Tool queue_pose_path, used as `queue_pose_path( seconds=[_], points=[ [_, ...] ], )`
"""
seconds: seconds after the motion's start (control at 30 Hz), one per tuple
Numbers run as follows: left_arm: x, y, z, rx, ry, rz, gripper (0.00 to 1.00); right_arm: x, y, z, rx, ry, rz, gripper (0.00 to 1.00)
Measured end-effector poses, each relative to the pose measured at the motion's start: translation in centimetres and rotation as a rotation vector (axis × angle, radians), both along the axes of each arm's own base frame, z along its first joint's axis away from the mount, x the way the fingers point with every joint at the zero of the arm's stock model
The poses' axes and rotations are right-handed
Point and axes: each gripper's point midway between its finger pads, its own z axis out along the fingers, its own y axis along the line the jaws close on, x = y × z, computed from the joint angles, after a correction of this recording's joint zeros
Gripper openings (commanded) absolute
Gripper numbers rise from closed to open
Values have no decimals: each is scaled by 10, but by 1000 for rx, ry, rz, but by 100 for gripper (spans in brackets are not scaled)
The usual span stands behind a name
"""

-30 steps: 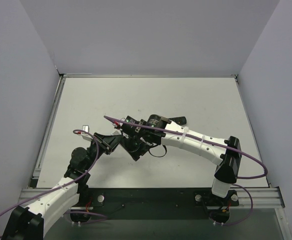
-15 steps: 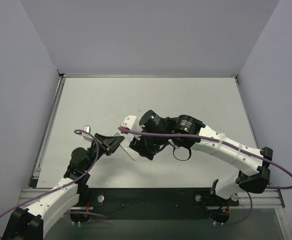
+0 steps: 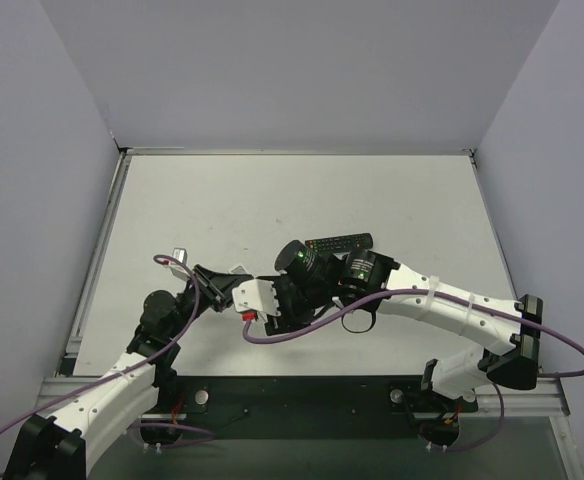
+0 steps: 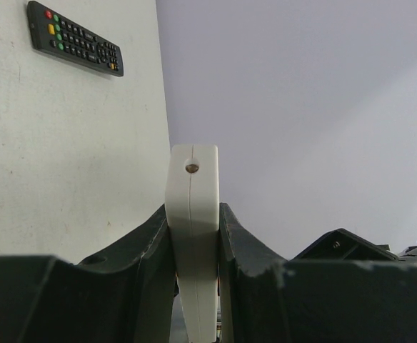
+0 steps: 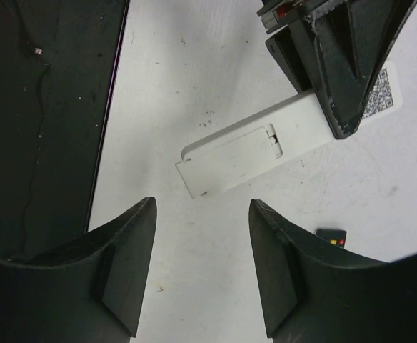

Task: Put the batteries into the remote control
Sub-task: Load the battery cover into the remote control.

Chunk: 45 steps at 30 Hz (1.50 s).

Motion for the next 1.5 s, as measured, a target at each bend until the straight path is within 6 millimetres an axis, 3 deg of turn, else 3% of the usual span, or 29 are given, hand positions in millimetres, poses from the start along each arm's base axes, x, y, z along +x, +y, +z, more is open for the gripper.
queue_pose_path(
  seconds=[0.6,1.1,1.5],
  points=[
    [-3,-5,-5,11,22,-37,0,5,19,-29,-46,-59,141,47],
    [-2,-6,-6,19,28,-41,0,3,20,-43,-72,-47,170,46],
    [-2,-6,-12,37,43,-41,0,8,21,-50,-97,-79,183,40]
  ],
)
